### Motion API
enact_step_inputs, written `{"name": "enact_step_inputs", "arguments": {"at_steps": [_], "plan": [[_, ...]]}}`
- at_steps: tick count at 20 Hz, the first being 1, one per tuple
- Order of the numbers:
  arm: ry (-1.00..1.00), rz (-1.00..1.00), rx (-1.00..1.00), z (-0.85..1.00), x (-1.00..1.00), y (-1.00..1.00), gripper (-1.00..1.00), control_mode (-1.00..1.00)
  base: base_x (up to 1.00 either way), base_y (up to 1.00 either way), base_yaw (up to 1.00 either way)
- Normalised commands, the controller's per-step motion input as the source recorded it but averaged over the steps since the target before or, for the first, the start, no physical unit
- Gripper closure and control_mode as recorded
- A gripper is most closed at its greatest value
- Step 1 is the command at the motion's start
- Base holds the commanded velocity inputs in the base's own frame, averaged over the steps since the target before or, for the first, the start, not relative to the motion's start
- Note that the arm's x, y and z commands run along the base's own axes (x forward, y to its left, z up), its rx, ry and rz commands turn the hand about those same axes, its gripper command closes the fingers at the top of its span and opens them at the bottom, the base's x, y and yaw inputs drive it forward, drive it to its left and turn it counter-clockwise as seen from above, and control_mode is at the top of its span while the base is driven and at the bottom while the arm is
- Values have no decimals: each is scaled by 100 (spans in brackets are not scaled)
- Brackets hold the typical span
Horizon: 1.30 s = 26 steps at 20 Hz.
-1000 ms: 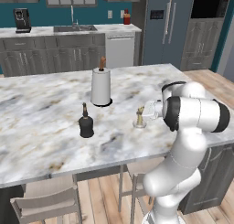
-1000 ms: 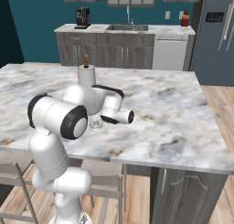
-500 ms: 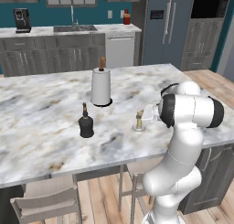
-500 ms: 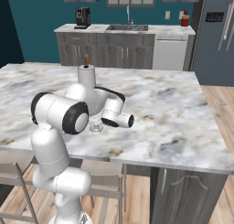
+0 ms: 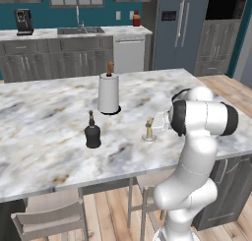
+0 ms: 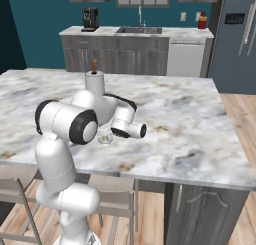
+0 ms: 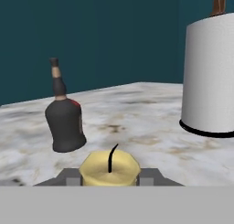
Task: Get the candle and the liquor from the cabinet and move them to the dining counter.
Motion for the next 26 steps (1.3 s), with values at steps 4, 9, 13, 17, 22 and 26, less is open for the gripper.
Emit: {"name": "enact_step_inputs", "arguments": {"at_steps": [4, 9, 13, 17, 22, 26], "plan": [[0, 1, 0, -17, 0, 3, 100, -100, 0, 0, 0], [0, 0, 0, 0, 0, 0, 100, -100, 0, 0, 0], [0, 0, 0, 0, 0, 0, 100, -100, 0, 0, 0], [0, 0, 0, 0, 0, 0, 100, -100, 0, 0, 0], [0, 0, 0, 0, 0, 0, 100, -100, 0, 0, 0], [0, 0, 0, 0, 0, 0, -100, -100, 0, 0, 0]]}}
